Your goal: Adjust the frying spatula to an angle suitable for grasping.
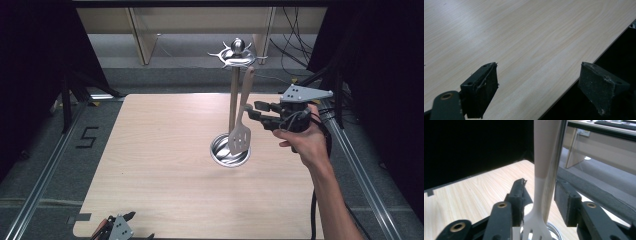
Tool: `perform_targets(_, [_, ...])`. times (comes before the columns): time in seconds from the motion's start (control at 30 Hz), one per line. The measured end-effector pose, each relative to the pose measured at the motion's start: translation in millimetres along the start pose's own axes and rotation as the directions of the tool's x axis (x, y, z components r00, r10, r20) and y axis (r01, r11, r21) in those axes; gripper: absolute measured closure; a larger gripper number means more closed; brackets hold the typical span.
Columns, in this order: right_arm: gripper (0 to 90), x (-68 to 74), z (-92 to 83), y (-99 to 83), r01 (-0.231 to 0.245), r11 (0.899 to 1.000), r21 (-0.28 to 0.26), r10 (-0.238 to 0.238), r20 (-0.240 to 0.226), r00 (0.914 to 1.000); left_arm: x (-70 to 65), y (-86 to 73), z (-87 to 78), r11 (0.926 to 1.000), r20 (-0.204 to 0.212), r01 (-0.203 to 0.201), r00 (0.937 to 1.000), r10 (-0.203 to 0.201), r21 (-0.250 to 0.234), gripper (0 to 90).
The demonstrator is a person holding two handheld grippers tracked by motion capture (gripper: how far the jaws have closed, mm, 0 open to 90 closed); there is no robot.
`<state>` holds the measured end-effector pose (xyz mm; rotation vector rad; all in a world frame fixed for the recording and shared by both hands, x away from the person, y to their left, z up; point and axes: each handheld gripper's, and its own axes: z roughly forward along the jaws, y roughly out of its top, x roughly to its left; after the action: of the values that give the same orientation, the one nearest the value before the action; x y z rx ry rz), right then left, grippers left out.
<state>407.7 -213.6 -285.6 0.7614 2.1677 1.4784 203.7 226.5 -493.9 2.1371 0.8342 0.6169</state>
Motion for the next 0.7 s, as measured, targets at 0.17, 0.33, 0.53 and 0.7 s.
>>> perform_targets(0.17, [58.5,6.2,-1.1,-11.4,0.028,0.999,0.027,-0.029,0.033,0.9990,0.8,-0.2,0.1,1.0000,-0.003,-0.005,1.0000,0.005,0.006,15.0])
perform_targets(0.33, [56.8,7.7,-3.2,-18.1,0.036,0.999,0.026,-0.037,0.040,0.9985,1.7,0.6,-1.3,0.9994,0.006,-0.020,0.9998,0.019,0.029,15.0])
perform_targets(0.53, [52.4,13.0,-7.3,-33.6,0.041,0.999,0.022,-0.042,0.057,0.9975,1.1,0.2,-0.8,0.9998,0.008,-0.008,0.9999,0.008,0.020,15.0])
perform_targets(0.7, [51.1,14.7,-9.8,-47.2,0.021,1.000,0.013,-0.021,0.055,0.9983,0.2,0.0,0.0,0.9999,0.010,0.002,0.9999,-0.003,0.012,15.0])
